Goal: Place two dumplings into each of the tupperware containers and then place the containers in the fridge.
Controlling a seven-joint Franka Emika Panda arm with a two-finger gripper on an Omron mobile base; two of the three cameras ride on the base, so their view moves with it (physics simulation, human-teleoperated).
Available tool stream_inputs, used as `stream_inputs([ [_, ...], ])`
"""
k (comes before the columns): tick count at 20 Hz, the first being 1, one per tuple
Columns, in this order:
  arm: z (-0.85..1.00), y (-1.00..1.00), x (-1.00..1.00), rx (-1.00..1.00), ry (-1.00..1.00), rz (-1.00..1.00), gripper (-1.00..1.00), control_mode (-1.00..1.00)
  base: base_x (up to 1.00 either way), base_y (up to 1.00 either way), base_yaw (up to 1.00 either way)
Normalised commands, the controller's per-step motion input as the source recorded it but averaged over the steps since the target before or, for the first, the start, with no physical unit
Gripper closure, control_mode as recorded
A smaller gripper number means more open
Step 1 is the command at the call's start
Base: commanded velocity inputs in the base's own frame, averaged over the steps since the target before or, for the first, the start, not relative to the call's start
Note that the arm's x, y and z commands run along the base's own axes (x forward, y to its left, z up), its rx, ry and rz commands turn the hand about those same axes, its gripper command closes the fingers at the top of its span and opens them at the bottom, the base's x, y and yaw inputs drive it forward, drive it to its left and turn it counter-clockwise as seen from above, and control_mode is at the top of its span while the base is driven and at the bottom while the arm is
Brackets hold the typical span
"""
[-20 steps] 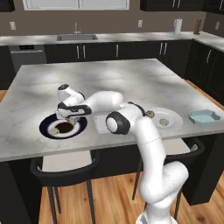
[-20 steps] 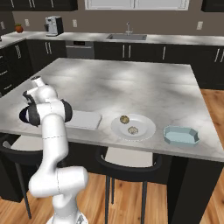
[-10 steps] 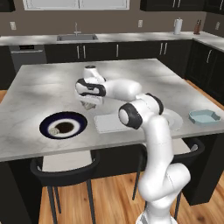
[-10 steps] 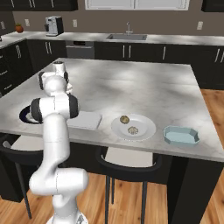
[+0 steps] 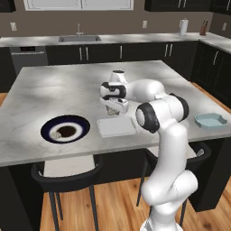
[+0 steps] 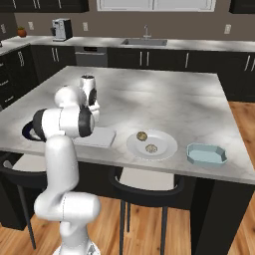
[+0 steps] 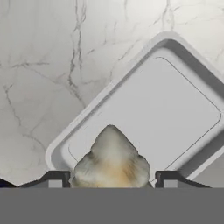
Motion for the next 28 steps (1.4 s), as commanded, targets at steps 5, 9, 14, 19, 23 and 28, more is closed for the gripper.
stream_inputs([
  [5,-0.24,-0.99,-0.75,0.01,-0.05,-0.30,1.00,-1.00,0.00,0.00,0.00],
  [9,-0.39,-0.27,-0.13,0.00,-0.08,-0.29,1.00,-1.00,0.00,0.00,0.00],
  [14,-0.01,0.35,0.32,0.00,0.00,-0.17,1.00,-1.00,0.00,0.00,0.00],
  [19,0.07,0.09,0.65,0.00,0.13,-0.04,1.00,-1.00,0.00,0.00,0.00],
  [23,-0.24,-0.05,0.49,-0.01,0.16,0.00,1.00,-1.00,0.00,0.00,0.00],
  [28,-0.52,-0.01,0.04,-0.06,0.02,0.00,1.00,-1.00,0.00,0.00,0.00],
])
